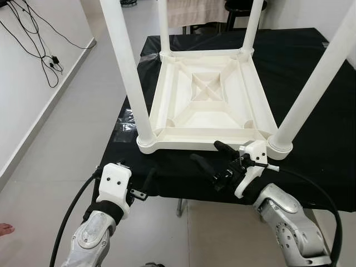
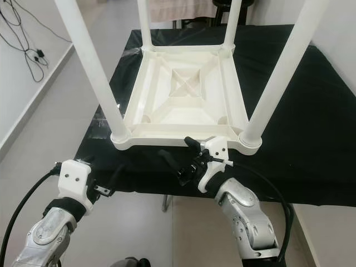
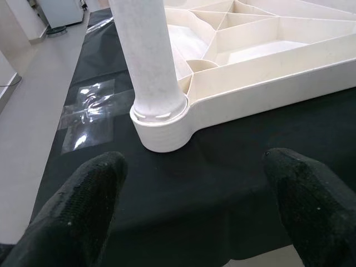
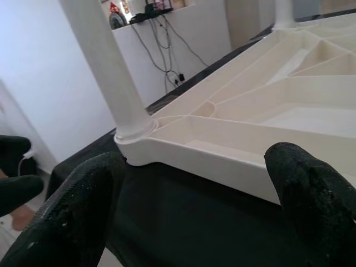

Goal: Building children table

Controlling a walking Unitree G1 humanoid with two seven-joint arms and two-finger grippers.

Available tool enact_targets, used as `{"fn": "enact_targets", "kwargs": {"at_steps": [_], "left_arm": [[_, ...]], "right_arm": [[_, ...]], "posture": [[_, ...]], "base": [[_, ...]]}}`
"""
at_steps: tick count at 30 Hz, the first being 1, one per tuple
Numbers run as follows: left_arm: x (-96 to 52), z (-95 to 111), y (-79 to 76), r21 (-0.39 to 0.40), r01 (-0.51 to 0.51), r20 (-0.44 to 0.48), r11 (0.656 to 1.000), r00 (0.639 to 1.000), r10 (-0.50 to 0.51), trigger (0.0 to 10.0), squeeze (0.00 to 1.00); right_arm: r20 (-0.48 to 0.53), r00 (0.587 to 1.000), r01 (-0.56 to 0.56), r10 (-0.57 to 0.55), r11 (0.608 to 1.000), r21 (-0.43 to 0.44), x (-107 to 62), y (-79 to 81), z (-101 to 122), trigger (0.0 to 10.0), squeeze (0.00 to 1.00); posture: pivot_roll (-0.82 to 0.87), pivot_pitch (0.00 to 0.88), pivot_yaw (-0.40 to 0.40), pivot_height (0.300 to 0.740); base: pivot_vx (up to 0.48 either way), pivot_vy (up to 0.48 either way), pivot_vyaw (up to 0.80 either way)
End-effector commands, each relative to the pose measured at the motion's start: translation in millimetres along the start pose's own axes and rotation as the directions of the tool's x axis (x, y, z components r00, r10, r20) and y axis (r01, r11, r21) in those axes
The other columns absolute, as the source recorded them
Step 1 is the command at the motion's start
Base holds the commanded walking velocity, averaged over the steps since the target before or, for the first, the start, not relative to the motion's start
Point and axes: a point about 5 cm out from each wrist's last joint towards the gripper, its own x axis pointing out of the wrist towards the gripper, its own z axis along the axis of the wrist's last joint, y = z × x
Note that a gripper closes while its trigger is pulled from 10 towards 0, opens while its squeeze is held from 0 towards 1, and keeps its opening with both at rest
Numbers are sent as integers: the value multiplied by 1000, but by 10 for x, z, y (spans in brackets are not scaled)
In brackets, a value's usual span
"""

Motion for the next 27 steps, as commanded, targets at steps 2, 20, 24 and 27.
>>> {"fn": "enact_targets", "kwargs": {"at_steps": [2,20,24,27], "left_arm": [[-25,-33,20,-12,-10,-20,1000,1000,10,10000,0],[-47,34,177,-52,-69,30,996,997,70,10000,1000],[-85,-24,236,-67,-108,10,992,994,108,10000,1000],[-135,-68,306,-82,-147,-3,986,989,148,10000,1000]], "right_arm": [[-8,999,35,-35,999,2,-23,-34,-39,10000,0],[-11,998,59,-59,998,-8,-29,-46,-66,10000,0],[-9,998,59,-59,998,-6,-28,-42,-69,10000,0],[-10,998,57,-57,998,-3,-25,-38,-75,10000,0]], "posture": [[13,128,13,740],[30,118,35,740],[30,115,38,740],[36,115,34,740]], "base": [[0,0,0],[0,0,0],[0,0,0],[0,0,0]]}}
